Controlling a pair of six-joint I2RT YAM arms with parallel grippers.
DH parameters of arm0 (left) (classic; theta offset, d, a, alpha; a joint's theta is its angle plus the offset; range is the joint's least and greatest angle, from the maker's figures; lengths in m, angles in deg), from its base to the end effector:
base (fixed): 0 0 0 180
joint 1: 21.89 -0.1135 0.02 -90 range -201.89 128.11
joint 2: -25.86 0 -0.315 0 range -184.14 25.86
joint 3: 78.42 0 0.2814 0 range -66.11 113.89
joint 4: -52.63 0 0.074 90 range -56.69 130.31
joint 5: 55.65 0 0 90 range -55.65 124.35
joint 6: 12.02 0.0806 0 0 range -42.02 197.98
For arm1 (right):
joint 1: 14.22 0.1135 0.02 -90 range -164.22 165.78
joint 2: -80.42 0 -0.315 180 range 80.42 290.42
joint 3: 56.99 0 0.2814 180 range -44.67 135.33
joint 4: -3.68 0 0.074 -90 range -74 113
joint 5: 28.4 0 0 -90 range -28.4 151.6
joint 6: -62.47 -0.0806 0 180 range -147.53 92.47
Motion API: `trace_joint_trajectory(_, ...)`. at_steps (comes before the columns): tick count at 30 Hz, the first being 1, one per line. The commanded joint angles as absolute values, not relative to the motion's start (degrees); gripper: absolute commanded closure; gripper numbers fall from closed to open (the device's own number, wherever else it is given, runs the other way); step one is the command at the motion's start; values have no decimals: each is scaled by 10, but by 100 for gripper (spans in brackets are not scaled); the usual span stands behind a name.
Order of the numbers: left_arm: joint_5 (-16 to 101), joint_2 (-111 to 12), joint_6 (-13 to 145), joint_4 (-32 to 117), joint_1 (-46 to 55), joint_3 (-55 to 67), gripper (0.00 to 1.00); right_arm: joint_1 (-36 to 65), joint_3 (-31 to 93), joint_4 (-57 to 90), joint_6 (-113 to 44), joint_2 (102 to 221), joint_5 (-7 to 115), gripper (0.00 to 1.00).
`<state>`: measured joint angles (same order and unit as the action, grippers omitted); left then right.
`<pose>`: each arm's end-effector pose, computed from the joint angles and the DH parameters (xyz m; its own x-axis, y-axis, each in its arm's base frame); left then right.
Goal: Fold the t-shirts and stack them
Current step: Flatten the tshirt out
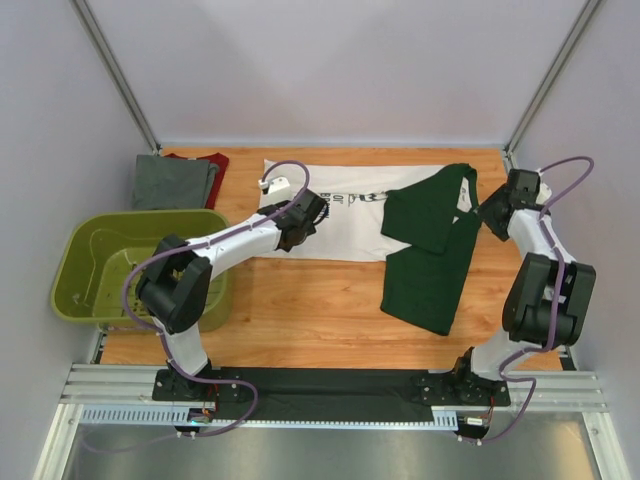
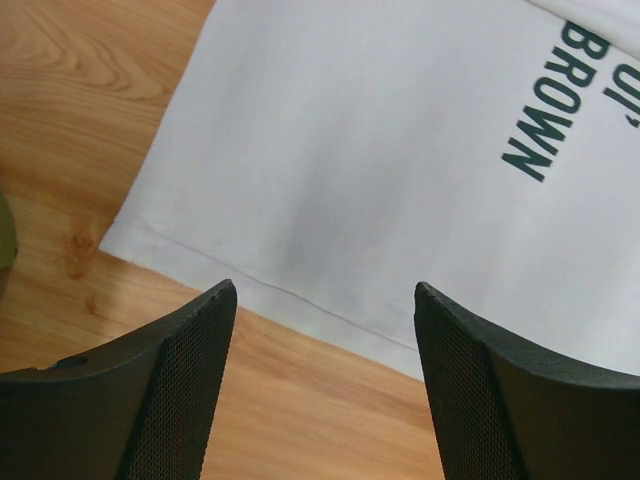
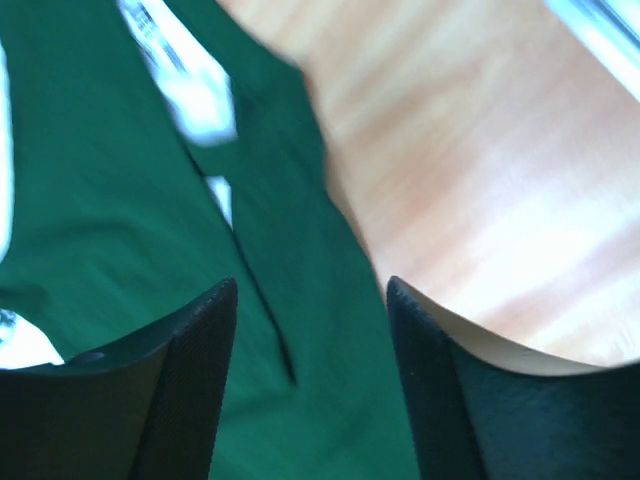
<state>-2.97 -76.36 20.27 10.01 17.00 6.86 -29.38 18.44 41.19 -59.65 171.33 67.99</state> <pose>0.3621 -0.2293 0.2203 -0.5785 -0.3971 -0.7125 -0.4283 0.8913 -0.1491 0.3731 -0.1104 0.2303 -0.4802 0.6776 -0.5571 0.6847 0.6865 0.2448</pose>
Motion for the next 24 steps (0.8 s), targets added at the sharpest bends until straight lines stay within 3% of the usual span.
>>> trace_joint_trajectory(1, -39, -735, 248, 115, 177, 87, 21, -300, 256, 359, -584, 1770, 666, 43)
trace_joint_trajectory(8, -21, -719, 270, 141, 177, 61, 22, -300, 357, 395, -554, 1893, 685, 56)
trace_joint_trajectory(24, -17, -756, 286, 136, 176, 72, 22, -300, 419, 414, -508, 1986, 705, 54)
